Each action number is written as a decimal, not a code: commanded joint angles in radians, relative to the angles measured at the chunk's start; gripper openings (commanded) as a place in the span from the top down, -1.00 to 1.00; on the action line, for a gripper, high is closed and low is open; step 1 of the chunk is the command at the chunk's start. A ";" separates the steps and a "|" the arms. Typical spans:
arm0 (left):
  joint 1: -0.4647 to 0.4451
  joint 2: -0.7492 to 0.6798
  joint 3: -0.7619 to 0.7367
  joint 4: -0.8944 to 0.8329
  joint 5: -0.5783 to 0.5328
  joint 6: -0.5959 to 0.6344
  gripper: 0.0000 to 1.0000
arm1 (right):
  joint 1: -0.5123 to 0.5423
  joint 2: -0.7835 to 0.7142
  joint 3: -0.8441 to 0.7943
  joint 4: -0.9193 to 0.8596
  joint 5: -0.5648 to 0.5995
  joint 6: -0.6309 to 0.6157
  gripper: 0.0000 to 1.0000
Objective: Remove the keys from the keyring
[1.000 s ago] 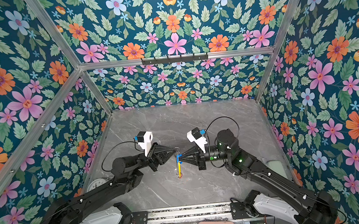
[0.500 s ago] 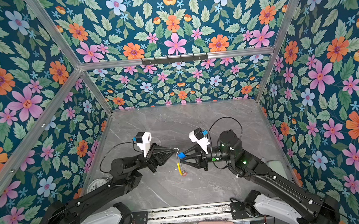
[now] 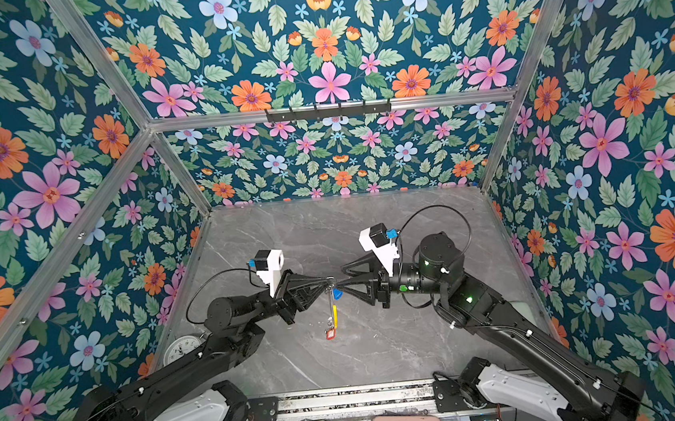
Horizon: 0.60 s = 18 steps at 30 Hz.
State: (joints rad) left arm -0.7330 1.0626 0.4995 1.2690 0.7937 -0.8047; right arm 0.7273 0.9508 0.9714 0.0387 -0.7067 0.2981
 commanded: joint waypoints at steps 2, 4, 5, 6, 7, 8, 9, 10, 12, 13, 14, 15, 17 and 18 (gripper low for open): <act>0.001 0.001 -0.001 0.042 -0.011 0.010 1.00 | 0.003 0.026 -0.003 0.100 -0.055 0.053 0.32; 0.000 0.004 -0.003 0.045 -0.013 0.010 1.00 | 0.003 0.030 -0.010 0.116 -0.059 0.062 0.39; 0.000 0.004 -0.004 0.046 -0.016 0.010 1.00 | 0.002 0.031 -0.015 0.123 -0.060 0.066 0.42; 0.001 0.004 -0.006 0.047 -0.018 0.010 1.00 | 0.002 0.032 -0.019 0.128 -0.062 0.071 0.44; 0.001 0.002 -0.007 0.047 -0.021 0.012 1.00 | 0.003 0.036 -0.021 0.133 -0.064 0.075 0.44; 0.000 0.000 -0.009 0.046 -0.025 0.013 1.00 | 0.002 0.037 -0.026 0.137 -0.065 0.077 0.47; 0.000 0.000 -0.010 0.046 -0.026 0.014 1.00 | 0.004 0.039 -0.027 0.141 -0.066 0.078 0.49; -0.001 0.000 -0.011 0.047 -0.028 0.015 1.00 | 0.003 0.040 -0.031 0.145 -0.066 0.080 0.52; 0.000 0.001 -0.012 0.049 -0.027 0.015 1.00 | 0.003 0.046 -0.036 0.149 -0.065 0.083 0.60; 0.000 0.001 -0.013 0.050 -0.027 0.014 1.00 | 0.003 0.049 -0.039 0.153 -0.065 0.084 0.66; 0.000 0.003 -0.012 0.050 -0.026 0.013 1.00 | 0.003 0.049 -0.040 0.154 -0.065 0.085 0.72; 0.001 0.003 -0.011 0.050 -0.025 0.014 1.00 | 0.003 0.052 -0.040 0.155 -0.064 0.085 0.78; 0.000 0.003 -0.012 0.050 -0.026 0.012 1.00 | 0.003 0.052 -0.041 0.153 -0.060 0.085 0.91; 0.000 0.002 -0.013 0.049 -0.027 0.012 1.00 | 0.003 0.053 -0.040 0.150 -0.058 0.084 1.00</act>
State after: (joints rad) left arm -0.7330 1.0676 0.4877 1.2751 0.7704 -0.8021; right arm 0.7292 1.0019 0.9302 0.1555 -0.7589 0.3748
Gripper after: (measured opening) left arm 0.051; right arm 0.047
